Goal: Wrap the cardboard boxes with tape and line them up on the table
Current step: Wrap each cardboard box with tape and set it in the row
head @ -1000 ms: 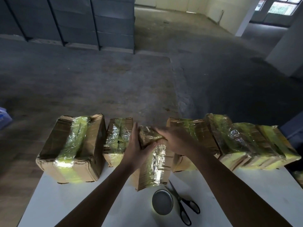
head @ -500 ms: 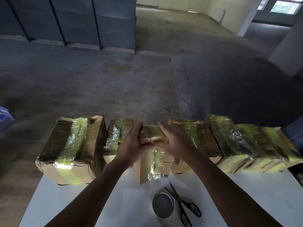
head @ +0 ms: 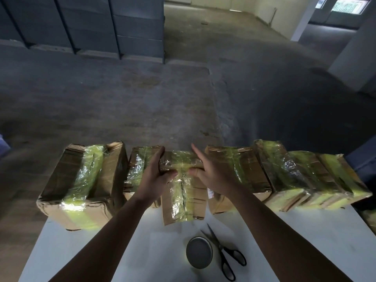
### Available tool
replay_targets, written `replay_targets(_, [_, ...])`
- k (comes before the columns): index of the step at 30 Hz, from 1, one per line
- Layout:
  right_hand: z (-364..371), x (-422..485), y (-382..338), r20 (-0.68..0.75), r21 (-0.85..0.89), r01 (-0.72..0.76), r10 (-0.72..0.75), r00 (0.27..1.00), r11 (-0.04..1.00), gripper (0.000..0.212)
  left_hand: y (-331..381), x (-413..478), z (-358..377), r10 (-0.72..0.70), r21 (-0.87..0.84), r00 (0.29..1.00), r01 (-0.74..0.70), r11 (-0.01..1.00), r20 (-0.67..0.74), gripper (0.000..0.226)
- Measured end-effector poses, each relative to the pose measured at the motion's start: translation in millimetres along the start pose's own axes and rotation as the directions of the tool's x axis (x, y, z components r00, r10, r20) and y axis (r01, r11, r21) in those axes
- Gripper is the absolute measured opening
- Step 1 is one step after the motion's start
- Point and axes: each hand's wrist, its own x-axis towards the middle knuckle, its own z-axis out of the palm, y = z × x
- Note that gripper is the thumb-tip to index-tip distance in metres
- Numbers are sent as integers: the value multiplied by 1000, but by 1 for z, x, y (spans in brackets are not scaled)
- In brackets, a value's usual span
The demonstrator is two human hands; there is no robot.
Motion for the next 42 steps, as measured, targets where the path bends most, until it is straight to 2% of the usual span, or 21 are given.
replay_targets(2, [4, -4, 2, -19, 180, -59, 63, 998, 982, 72, 0, 5, -2, -70, -95, 997, 67, 993, -31, 80])
replay_targets(4, [11, -10, 14, -12, 264, -138, 146, 989, 954, 47, 2, 9, -3, -138, -303, 990, 124, 945, -28, 72])
replay_targets(6, [19, -11, 17, 12, 302, -223, 230, 973, 927, 25, 6, 12, -4, -140, -387, 989, 112, 915, -46, 60])
replay_targets(9, [28, -10, 17, -52, 384, -230, 270, 962, 894, 20, 6, 10, 7, -139, -228, 983, 109, 968, -122, 27])
replay_targets(11, [26, -6, 17, -100, 446, -246, 322, 942, 860, 22, 1, 1, 20, -216, -158, 974, 202, 966, -72, 30])
replay_targets(15, [22, 3, 18, 18, 576, -328, 390, 921, 748, 34, -14, -15, 35, -328, -156, 944, 321, 934, -20, 16])
replay_targets(19, [23, -16, 38, 273, 740, -440, 370, 888, 509, 34, -15, -6, 32, -393, -195, 918, 377, 905, -46, 12])
replay_targets(21, [29, -17, 46, 421, 804, -526, 359, 833, 278, 30, -14, -3, 31, -401, -153, 914, 388, 909, -66, 15])
replay_targets(22, [29, -19, 51, 445, 809, -533, 333, 831, 248, 30, -14, -3, 32, -393, -133, 917, 381, 915, -71, 17])
replay_targets(23, [28, -21, 52, 446, 795, -522, 288, 848, 308, 30, -14, -4, 32, -388, -131, 918, 376, 917, -78, 17])
replay_targets(25, [23, -21, 49, 345, 779, -456, 312, 885, 431, 40, -15, -6, 34, -380, -173, 921, 362, 916, -85, 19])
replay_targets(27, [20, -17, 52, 342, 780, -446, 297, 891, 439, 49, -15, -7, 36, -369, -213, 926, 345, 914, -82, 24])
replay_targets(33, [21, -18, 64, 293, 821, -398, 295, 909, 409, 46, -3, -1, 35, -398, -318, 910, 346, 883, -118, 44])
replay_targets(39, [25, -19, 62, 283, 817, -389, 291, 914, 427, 48, 1, 0, 34, -401, -350, 898, 323, 879, -180, 45])
replay_targets(42, [26, -18, 61, 265, 821, -371, 286, 921, 433, 46, -3, 1, 29, -375, -466, 926, 312, 828, -46, 45])
